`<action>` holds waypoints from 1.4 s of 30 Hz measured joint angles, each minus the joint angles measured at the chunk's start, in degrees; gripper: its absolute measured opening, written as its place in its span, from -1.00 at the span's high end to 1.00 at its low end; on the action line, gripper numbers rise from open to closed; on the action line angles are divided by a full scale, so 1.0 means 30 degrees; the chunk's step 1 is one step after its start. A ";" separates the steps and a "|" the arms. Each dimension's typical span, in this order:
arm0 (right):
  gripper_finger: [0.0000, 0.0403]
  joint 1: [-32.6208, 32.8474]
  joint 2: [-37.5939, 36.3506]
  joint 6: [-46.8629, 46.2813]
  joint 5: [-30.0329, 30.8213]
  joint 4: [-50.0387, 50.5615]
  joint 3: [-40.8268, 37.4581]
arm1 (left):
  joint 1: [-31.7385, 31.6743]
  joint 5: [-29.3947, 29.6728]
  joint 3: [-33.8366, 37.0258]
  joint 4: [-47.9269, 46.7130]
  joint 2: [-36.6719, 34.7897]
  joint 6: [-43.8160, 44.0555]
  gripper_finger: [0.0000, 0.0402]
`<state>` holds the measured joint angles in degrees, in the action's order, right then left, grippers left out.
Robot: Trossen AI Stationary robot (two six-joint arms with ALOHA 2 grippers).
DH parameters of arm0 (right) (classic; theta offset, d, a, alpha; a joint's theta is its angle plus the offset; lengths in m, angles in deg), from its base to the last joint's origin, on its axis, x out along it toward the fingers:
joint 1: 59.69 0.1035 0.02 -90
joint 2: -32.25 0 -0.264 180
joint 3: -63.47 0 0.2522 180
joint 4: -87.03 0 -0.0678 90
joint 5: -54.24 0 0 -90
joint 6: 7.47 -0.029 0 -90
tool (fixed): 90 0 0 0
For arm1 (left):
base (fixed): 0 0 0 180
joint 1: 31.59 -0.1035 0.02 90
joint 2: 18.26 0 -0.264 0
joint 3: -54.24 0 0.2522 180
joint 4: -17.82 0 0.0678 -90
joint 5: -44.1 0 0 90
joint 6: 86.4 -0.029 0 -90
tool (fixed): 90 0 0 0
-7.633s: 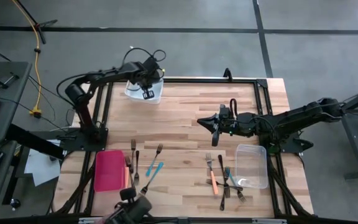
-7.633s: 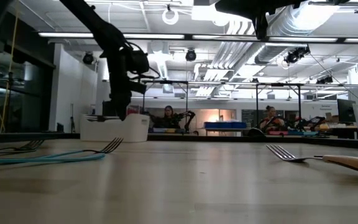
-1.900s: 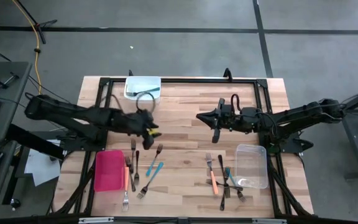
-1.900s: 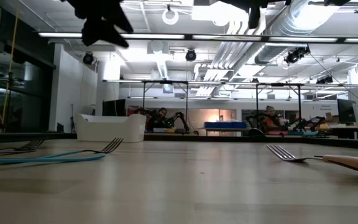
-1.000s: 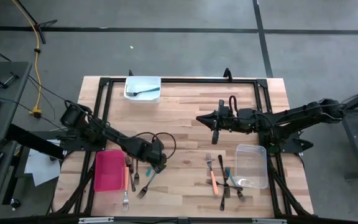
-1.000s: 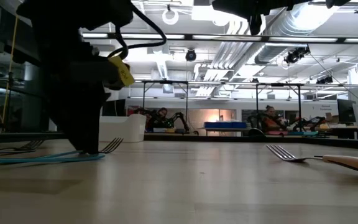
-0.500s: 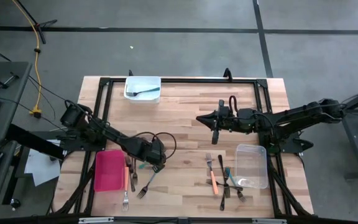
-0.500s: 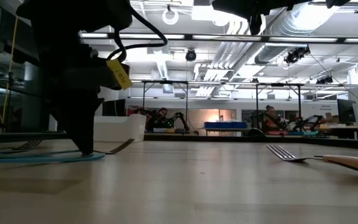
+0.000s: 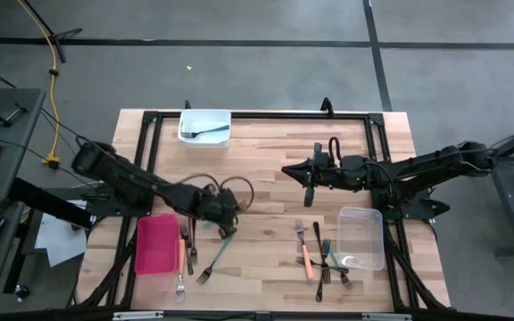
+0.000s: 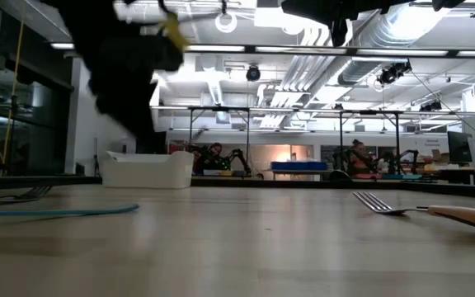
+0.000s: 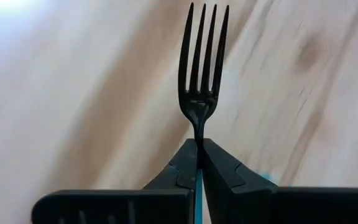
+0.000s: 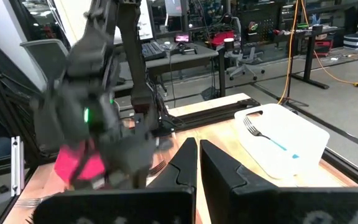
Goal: Sort silverware by color (type)
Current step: Put the blue fork into the white bin
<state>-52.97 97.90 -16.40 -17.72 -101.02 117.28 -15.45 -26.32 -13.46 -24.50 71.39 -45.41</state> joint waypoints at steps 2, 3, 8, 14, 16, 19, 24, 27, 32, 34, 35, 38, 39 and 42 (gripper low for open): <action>0.98 0.0000 0.0000 0.0000 -0.0003 0.0001 0.0000 | -0.0549 0.0805 -0.0012 0.0339 -0.1206 -0.1203 1.00; 0.98 0.0000 0.0000 0.0000 -0.0006 0.0001 0.0000 | -0.0829 0.1230 -0.0012 0.0582 -0.1797 -0.1816 1.00; 0.98 0.0001 0.0000 -0.0816 -0.0007 -0.0006 0.0000 | -0.2188 0.2775 -0.0012 0.2085 -0.4847 -0.5004 1.00; 0.98 0.0007 0.0000 -0.1959 -0.0307 0.0045 0.0000 | -0.3229 0.2616 0.1353 0.7050 -0.7919 -0.8482 1.00; 0.98 0.0015 0.0000 -0.2065 -0.0699 0.0043 0.0000 | -0.3500 0.1774 0.2767 1.0084 -0.8793 -0.8714 1.00; 0.98 0.0015 0.0000 -0.2062 -0.1436 -0.0028 -0.0007 | -0.3912 0.0477 0.5072 1.4151 -0.9820 -0.8403 1.00; 0.98 0.0015 0.0000 -0.1838 -0.2794 -0.0883 -0.0007 | -0.4281 -0.2271 0.8346 2.0826 -1.0465 -0.8514 1.00; 0.98 0.0015 0.0000 -0.0832 -0.3458 -0.1165 -0.0007 | -0.4268 -0.3389 0.9344 2.3547 -1.0471 -0.8569 1.00; 0.98 0.0016 0.0000 -0.0372 -0.3526 -0.1172 -0.0007 | -0.4268 -0.3426 0.9474 2.3785 -1.0456 -0.8582 1.00; 0.98 0.0015 0.0000 -0.0364 -0.3526 -0.1172 -0.0007 | -0.4268 -0.3426 0.9474 2.3777 -1.0456 -0.8591 1.00; 0.98 0.0015 0.0000 -0.0364 -0.3526 -0.1172 -0.0007 | -0.4268 -0.3426 0.9474 2.3782 -1.0456 -0.8688 1.00; 0.98 0.0015 0.0000 -0.0364 -0.3526 -0.1172 -0.0007 | -0.4268 -0.3426 0.9474 2.3776 -1.0456 -0.8800 1.00; 0.98 0.0015 0.0000 -0.0364 -0.3526 -0.1172 -0.0007 | -0.4268 -0.3426 0.9474 2.3781 -1.0456 -0.8794 1.00; 0.98 0.0015 0.0000 -0.0364 -0.3522 -0.1172 -0.0007 | -0.4268 -0.3426 0.9474 2.3775 -1.0456 -0.8837 1.00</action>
<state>-52.92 97.90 -17.50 -28.28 -104.53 117.26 -28.25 -36.60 14.96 46.82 40.02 -71.92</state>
